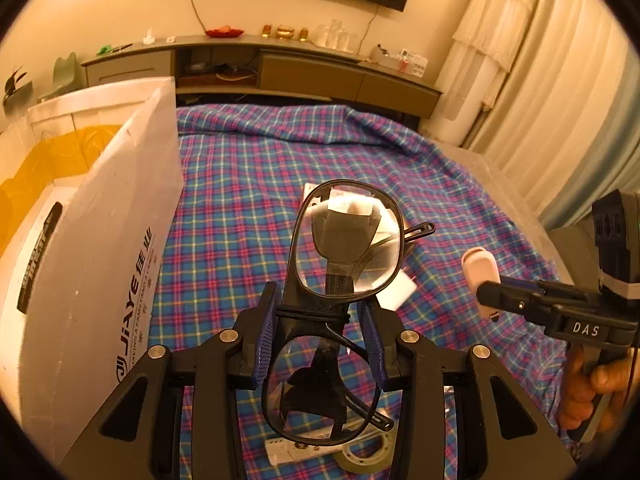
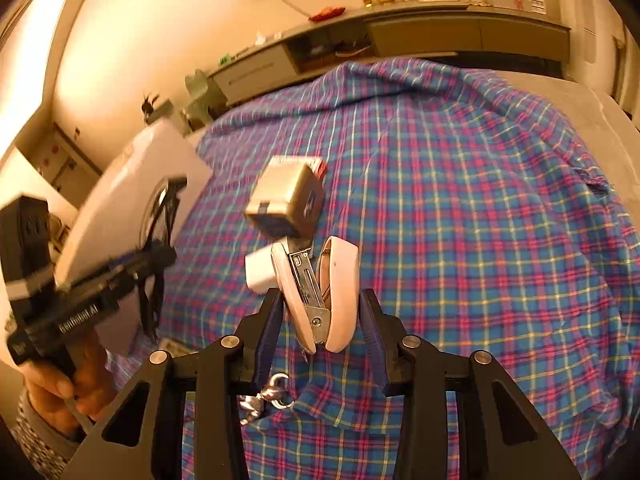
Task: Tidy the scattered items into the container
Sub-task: 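Grasp the eyeglasses with the left tool while the right tool grasps the pink stapler, then carry the eyeglasses and pink stapler over the white box with both tools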
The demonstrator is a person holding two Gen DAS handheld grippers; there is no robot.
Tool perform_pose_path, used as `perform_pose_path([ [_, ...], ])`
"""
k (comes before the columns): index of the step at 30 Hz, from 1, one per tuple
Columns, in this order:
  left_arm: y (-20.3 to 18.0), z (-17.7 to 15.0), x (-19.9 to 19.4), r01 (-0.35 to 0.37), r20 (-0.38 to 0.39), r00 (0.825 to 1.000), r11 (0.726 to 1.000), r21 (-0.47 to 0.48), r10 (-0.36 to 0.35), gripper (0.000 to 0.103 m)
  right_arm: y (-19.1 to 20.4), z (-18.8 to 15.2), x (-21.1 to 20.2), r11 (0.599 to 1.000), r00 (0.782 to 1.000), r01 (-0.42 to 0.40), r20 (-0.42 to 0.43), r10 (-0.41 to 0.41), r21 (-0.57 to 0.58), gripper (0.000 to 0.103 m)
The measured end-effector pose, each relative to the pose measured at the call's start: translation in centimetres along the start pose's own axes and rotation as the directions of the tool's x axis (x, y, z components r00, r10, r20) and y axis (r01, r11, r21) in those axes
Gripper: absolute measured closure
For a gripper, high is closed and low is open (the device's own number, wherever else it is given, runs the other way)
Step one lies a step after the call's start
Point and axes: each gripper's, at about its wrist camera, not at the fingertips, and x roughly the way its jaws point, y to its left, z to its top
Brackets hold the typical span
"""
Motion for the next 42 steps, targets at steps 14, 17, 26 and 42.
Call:
perform_pose_path([
  [14,0.7,0.5,-5.5,0.058,0.093,0.994,0.997,-0.051,-0.053,0.062,5.3,-0.8,-3.8,0.999,0.995,-0.024,0.101,0.029,-0.046,0.062],
  [17,0.8,0.5,-6.8,0.081,0.118,0.990,0.995,-0.055,-0.074,0.062,6.8,-0.8,-4.8,0.998,0.992,-0.006,0.126,0.014,-0.068,0.062],
  [26,1.8,1.1,-10.5,0.107,0.205,0.975,0.991,-0.077,-0.089,0.062,11.7,-1.2,-6.2,0.995,0.989,-0.017,0.147,0.032,-0.103,0.062],
  [42,5.2,1.6,-14.4,0.142,0.308,0.947,0.979,-0.145,-0.092,0.062,18.4,-0.1,-8.8,0.981,0.982,0.015,0.188,0.022,-0.191,0.062],
])
